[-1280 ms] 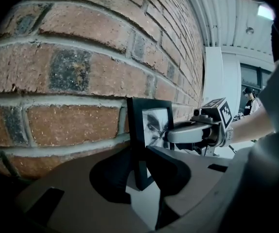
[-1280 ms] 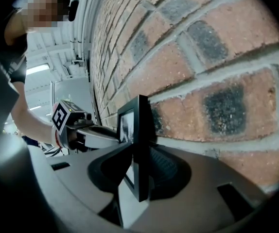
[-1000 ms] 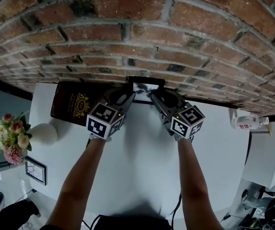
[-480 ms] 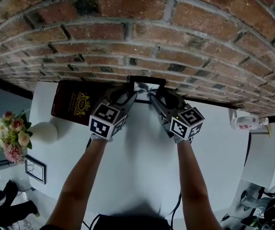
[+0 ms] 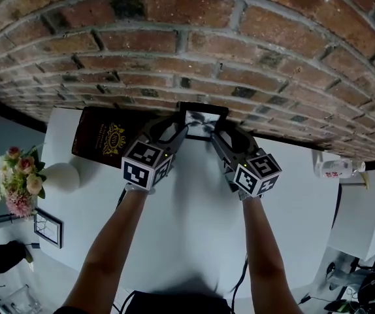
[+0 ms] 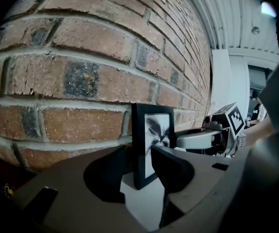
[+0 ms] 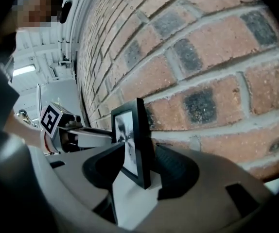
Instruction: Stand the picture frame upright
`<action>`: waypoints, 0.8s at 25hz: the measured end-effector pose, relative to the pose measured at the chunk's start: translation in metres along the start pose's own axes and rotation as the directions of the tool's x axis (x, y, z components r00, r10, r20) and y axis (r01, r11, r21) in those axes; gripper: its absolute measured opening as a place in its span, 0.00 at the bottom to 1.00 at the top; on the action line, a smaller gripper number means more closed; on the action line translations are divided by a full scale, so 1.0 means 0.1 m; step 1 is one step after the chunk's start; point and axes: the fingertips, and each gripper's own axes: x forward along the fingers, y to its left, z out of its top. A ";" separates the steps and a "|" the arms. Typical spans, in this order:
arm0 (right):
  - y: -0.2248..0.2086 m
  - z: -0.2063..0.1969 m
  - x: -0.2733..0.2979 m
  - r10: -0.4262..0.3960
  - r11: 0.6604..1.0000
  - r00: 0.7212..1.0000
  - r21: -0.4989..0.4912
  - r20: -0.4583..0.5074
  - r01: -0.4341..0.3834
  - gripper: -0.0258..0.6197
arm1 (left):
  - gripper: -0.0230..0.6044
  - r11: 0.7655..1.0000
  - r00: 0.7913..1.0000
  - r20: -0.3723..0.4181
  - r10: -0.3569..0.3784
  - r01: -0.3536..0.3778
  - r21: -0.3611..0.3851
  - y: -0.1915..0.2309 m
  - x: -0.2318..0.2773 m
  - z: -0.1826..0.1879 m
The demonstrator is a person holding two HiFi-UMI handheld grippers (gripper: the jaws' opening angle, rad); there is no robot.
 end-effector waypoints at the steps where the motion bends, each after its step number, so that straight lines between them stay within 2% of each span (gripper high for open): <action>1: 0.00 0.00 -0.01 -0.002 1.000 1.000 0.007 0.003 0.002 0.35 | 0.32 1.000 1.000 -0.004 -0.001 0.001 -0.002 0.00 -0.01 -0.01; 5: 0.00 -0.03 -0.06 -0.013 1.000 1.000 0.028 0.004 0.013 0.40 | 0.32 1.000 1.000 -0.005 0.007 -0.007 -0.007 -0.01 -0.06 -0.02; 14: 0.00 -0.06 -0.24 -0.114 0.993 0.993 -0.030 -0.006 0.114 0.40 | 0.32 1.000 1.000 -0.015 0.024 -0.024 0.001 -0.04 -0.22 -0.06; 17: 0.05 -0.03 -0.32 -0.127 0.991 0.992 -0.042 0.001 0.127 0.30 | 0.32 0.999 0.999 -0.012 0.039 -0.039 0.009 -0.04 -0.30 -0.05; 20: 0.13 0.00 -0.39 -0.124 0.991 0.992 -0.051 0.010 0.124 0.24 | 0.23 0.998 0.998 -0.004 0.056 -0.056 0.011 -0.05 -0.40 -0.03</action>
